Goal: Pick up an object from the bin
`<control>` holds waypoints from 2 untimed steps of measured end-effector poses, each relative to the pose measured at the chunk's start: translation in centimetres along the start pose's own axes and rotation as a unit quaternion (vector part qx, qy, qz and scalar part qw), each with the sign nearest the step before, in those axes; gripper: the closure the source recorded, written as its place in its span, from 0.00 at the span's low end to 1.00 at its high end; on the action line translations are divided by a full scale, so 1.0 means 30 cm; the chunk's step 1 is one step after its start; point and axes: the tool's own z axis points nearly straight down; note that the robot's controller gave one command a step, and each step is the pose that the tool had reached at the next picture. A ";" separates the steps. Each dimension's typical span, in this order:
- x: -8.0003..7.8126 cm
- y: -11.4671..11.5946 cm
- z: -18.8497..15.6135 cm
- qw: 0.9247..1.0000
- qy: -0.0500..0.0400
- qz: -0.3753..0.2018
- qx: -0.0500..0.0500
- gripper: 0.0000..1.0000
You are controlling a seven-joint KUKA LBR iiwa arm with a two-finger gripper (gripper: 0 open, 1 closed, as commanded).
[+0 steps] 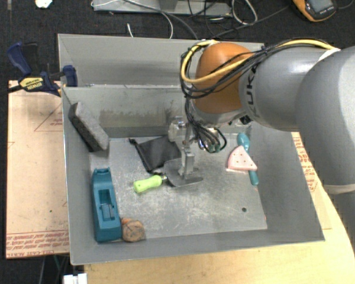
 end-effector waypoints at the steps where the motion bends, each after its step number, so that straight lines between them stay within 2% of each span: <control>1: -0.010 0.006 0.048 0.996 0.001 0.094 -0.001 0.00; 2: 0.053 0.094 0.059 0.994 -0.002 0.107 -0.002 0.00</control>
Offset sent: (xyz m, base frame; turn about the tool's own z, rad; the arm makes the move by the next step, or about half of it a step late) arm -0.0201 0.0276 -0.0198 0.2172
